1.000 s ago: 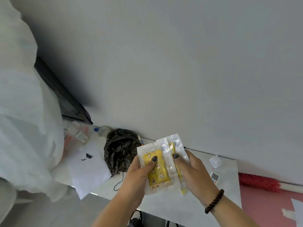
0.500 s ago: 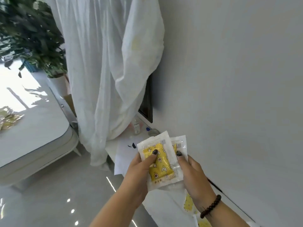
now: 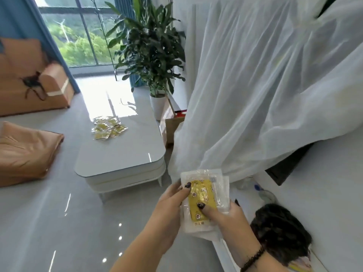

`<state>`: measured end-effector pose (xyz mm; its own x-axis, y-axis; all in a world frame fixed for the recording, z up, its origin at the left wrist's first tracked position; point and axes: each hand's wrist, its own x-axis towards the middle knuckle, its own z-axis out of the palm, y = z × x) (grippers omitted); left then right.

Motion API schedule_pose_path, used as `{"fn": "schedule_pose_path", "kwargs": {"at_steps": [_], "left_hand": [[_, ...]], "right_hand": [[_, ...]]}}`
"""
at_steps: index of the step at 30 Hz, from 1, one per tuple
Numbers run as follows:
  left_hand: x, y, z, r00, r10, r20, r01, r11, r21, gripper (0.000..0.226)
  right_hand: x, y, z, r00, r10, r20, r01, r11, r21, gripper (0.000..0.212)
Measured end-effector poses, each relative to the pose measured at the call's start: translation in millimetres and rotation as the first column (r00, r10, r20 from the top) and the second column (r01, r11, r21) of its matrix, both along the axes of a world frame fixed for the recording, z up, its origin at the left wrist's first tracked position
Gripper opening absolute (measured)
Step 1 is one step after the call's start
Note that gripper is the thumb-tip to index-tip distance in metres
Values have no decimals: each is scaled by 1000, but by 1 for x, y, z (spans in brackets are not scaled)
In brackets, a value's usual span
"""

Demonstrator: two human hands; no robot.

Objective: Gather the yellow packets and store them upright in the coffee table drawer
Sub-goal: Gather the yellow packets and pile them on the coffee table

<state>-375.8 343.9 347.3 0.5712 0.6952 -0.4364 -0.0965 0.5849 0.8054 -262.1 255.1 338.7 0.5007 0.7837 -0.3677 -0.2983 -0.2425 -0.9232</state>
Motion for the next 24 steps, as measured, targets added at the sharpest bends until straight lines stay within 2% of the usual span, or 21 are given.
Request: {"fn": "schedule_pose_path", "kwargs": {"at_steps": [3, 6, 10, 17, 24], "left_hand": [[-44, 49, -6, 994, 74, -79, -69, 995, 74, 39], [-79, 85, -9, 992, 68, -108, -62, 997, 50, 32], [-107, 123, -18, 991, 66, -118, -64, 998, 23, 22], [-105, 204, -42, 972, 142, -189, -153, 987, -45, 17], [-82, 340, -62, 912, 291, -290, -312, 949, -31, 19]], "right_hand": [[-31, 46, 0, 996, 18, -89, -15, 999, 38, 23], [-54, 87, -2, 995, 31, -92, -28, 999, 35, 28], [-73, 139, -6, 996, 82, -30, -81, 996, 26, 23], [-72, 238, -28, 986, 166, 27, -165, 986, -40, 21], [-65, 390, -39, 967, 243, 80, -240, 969, -54, 20]]}}
